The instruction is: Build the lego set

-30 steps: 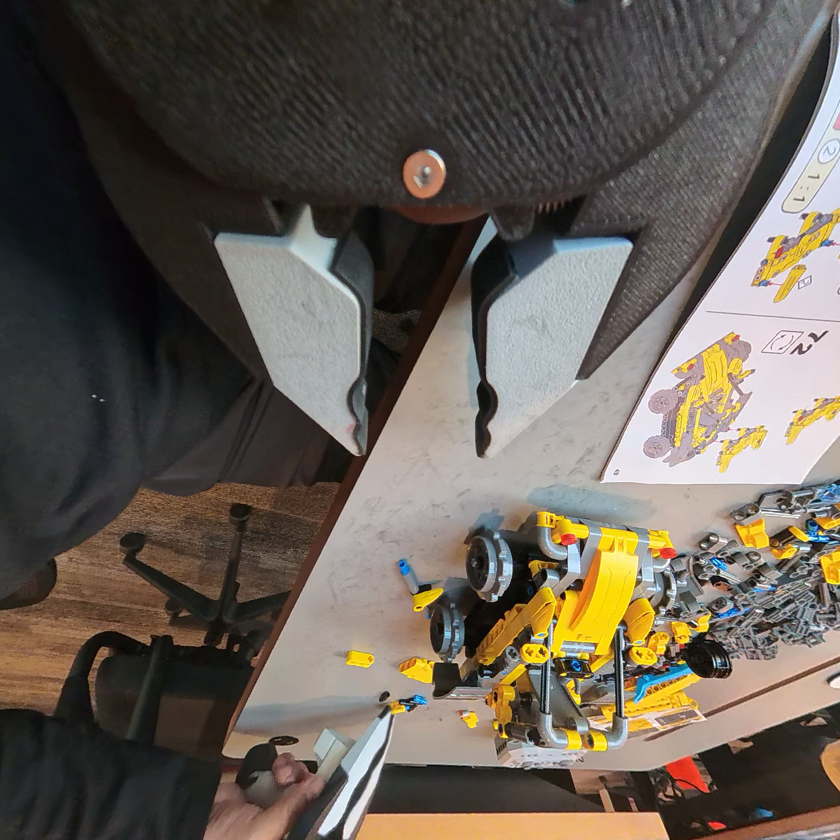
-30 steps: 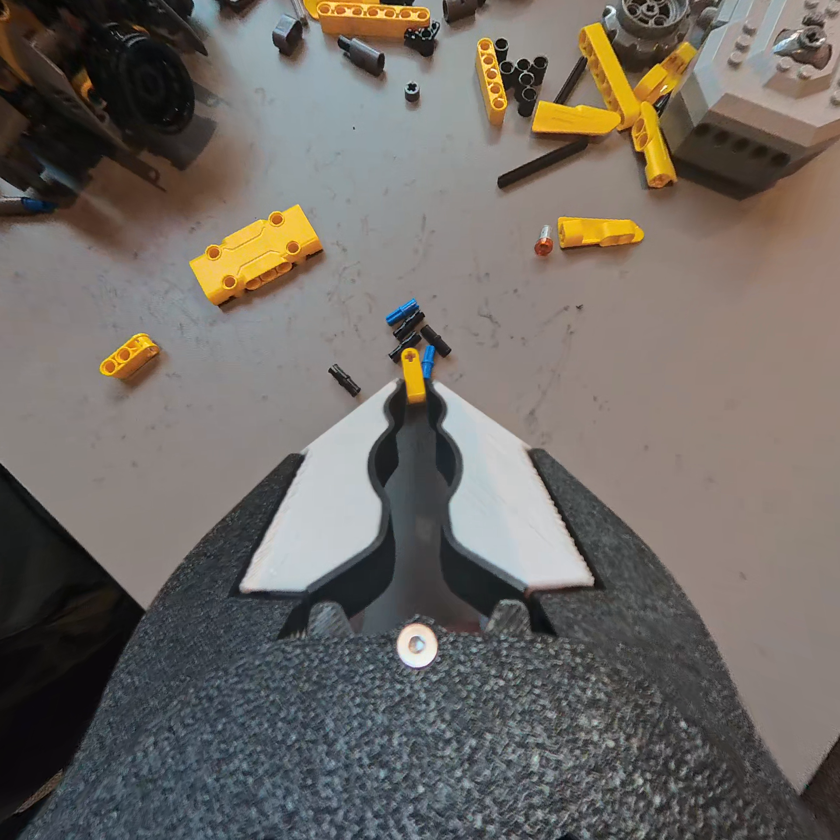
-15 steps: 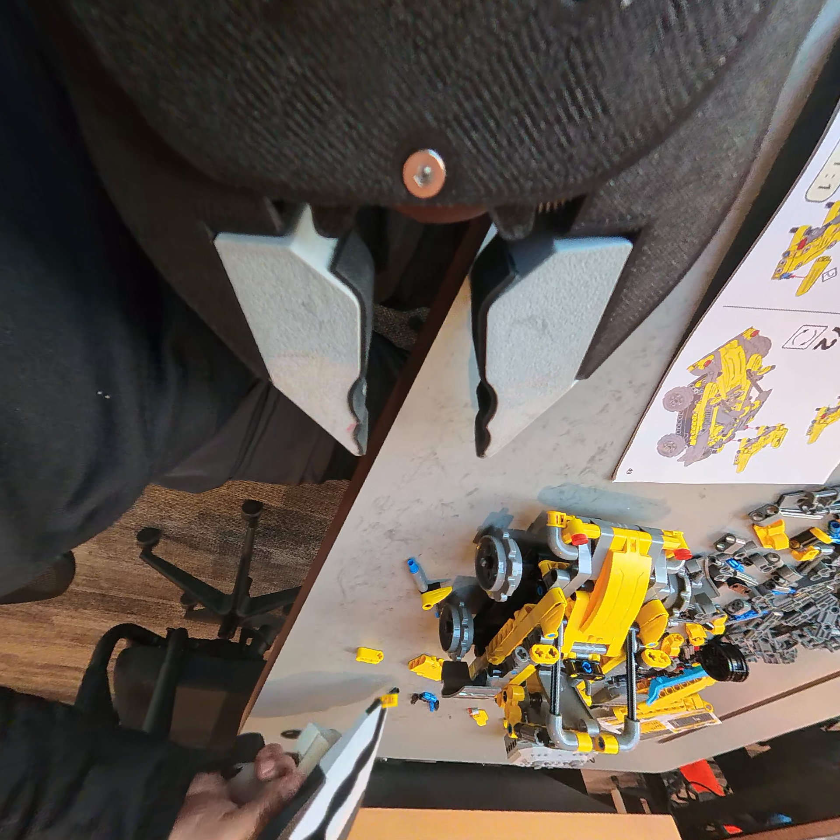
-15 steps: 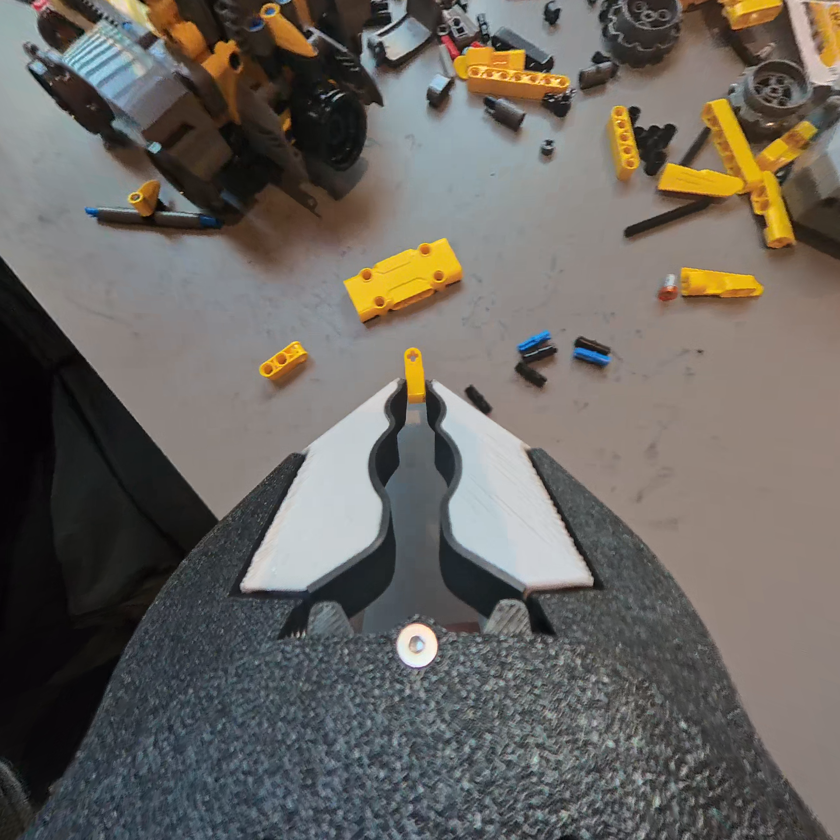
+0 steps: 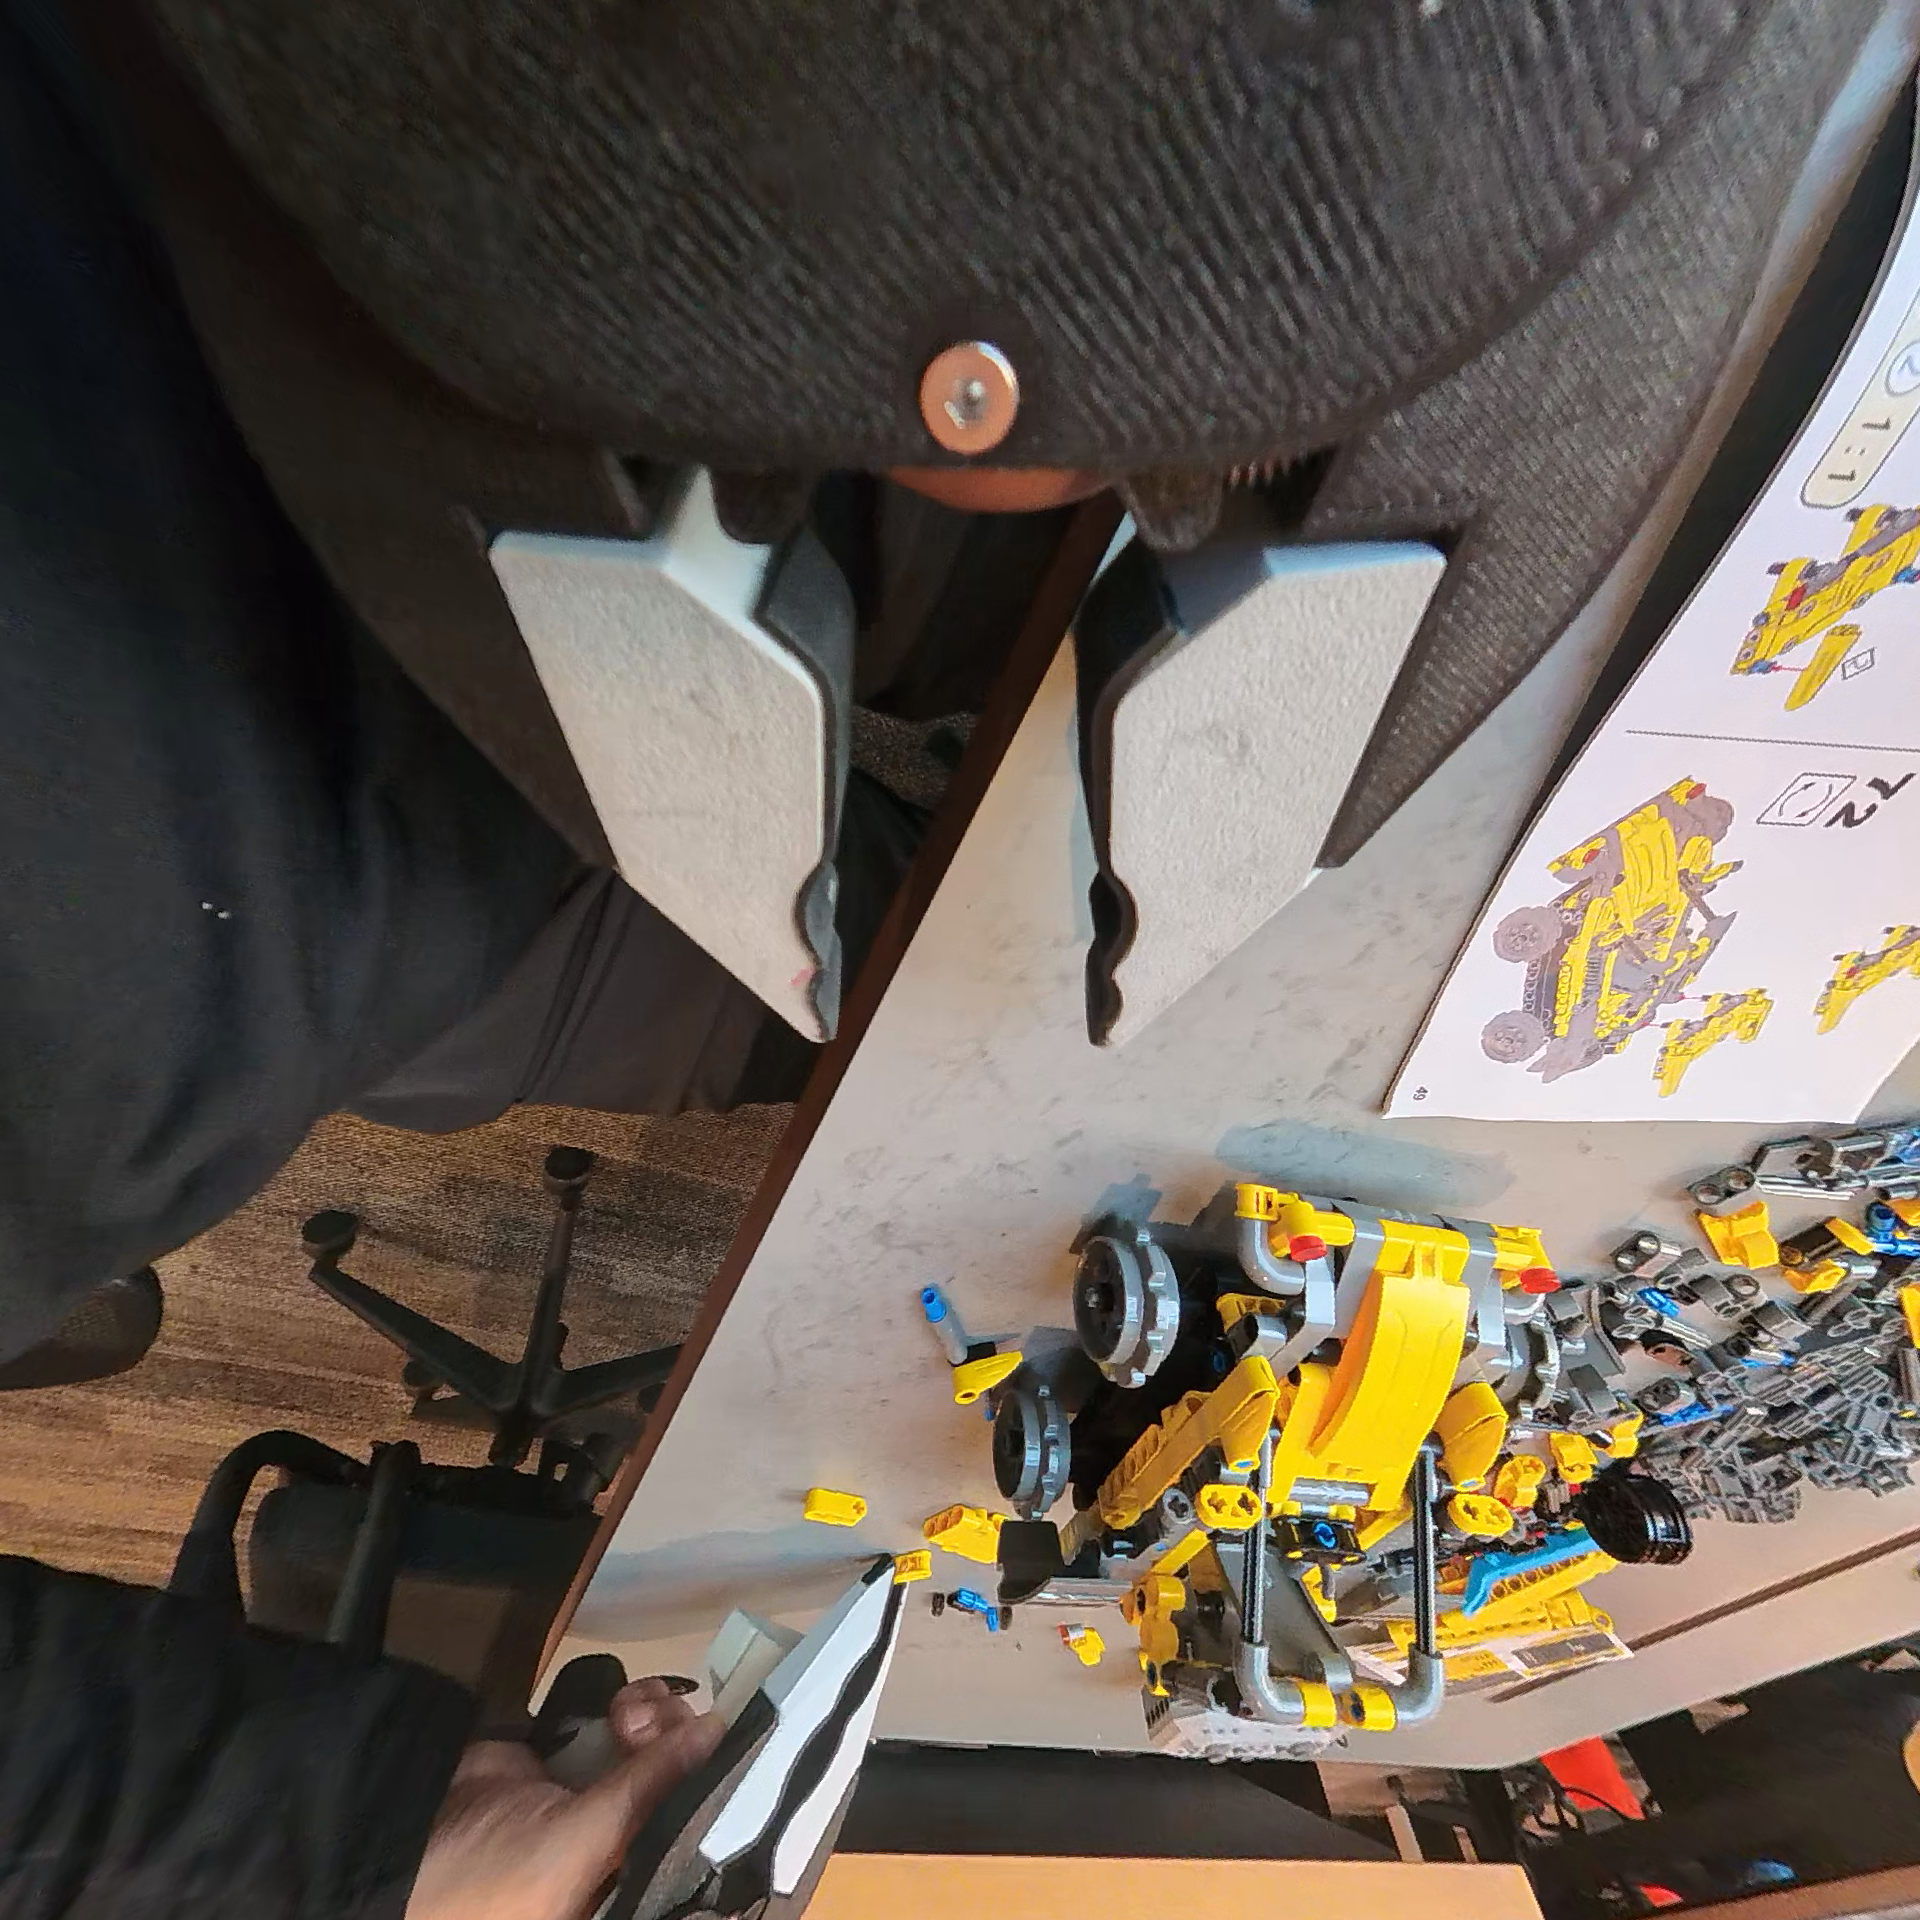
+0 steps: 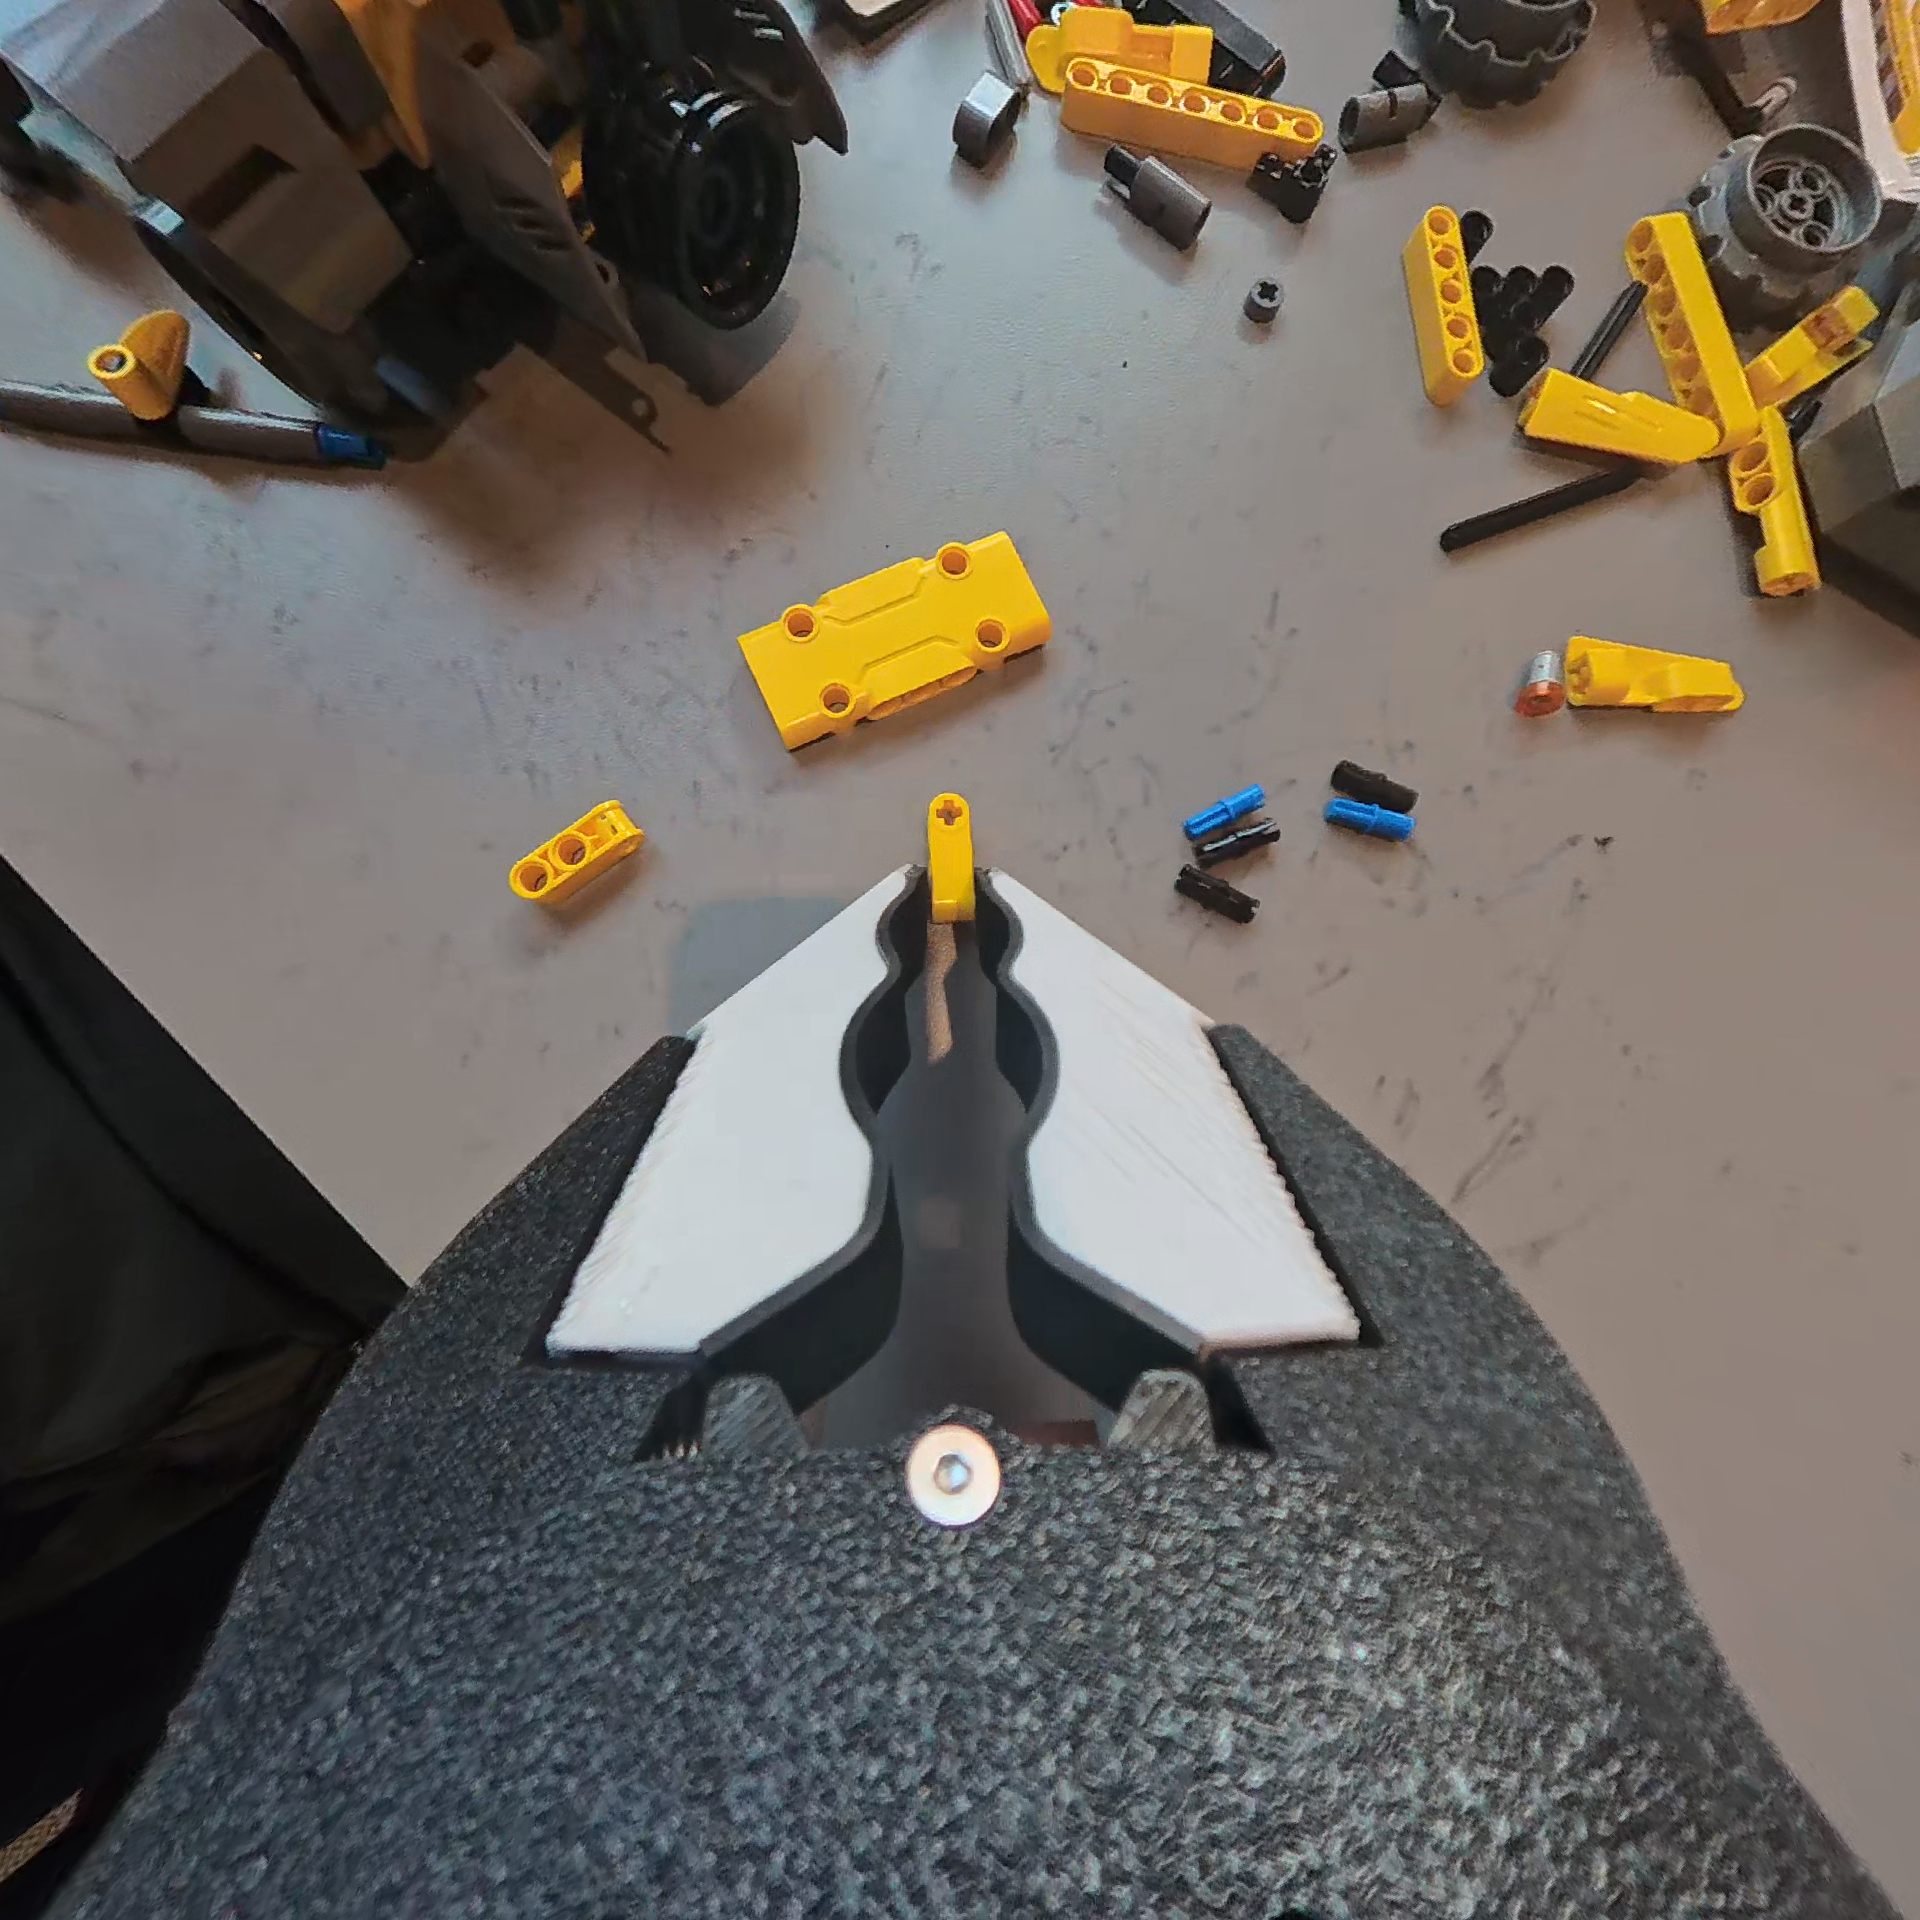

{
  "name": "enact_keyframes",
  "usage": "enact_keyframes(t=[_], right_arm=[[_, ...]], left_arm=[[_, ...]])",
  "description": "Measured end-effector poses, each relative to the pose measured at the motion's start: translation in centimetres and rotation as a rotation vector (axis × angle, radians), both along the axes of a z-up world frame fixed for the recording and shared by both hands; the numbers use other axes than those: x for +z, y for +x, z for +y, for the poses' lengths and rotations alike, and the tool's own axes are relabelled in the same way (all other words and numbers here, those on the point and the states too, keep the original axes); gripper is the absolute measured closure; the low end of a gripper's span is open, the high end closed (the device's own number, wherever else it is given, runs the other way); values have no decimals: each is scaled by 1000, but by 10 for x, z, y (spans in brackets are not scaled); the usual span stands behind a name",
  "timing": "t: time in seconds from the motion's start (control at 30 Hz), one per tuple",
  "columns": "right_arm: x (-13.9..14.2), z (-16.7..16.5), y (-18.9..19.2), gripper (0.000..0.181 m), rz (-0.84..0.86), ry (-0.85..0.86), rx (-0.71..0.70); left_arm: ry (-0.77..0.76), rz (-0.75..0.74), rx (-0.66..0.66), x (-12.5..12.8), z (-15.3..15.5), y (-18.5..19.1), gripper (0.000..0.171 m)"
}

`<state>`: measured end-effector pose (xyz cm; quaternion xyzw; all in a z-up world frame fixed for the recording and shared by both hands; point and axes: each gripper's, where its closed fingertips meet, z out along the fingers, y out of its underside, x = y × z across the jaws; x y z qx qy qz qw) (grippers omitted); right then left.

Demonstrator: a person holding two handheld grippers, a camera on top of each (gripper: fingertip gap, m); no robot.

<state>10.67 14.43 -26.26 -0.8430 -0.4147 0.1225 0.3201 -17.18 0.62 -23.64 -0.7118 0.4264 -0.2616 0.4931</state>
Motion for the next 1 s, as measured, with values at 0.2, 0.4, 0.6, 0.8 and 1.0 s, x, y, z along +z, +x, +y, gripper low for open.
enact_keyframes(t=[0.2,0.4,0.6,0.8,1.0], right_arm=[[10,-3,2,162,56,16,-17],[23,-8,1,157,134,63,-26],[23,-10,10,157,163,72,-49],[21,-16,20,162,154,58,-27],[20,-7,46,163,91,52,-62]], left_arm=[[-8,-11,-1,0,1,-1,127],[-15,-18,-1,0,1,0,127],[-12,-13,-4,0,0,1,126],[-3,-11,-3,2,-1,0,127],[-22,-16,-8,0,-1,5,126]])
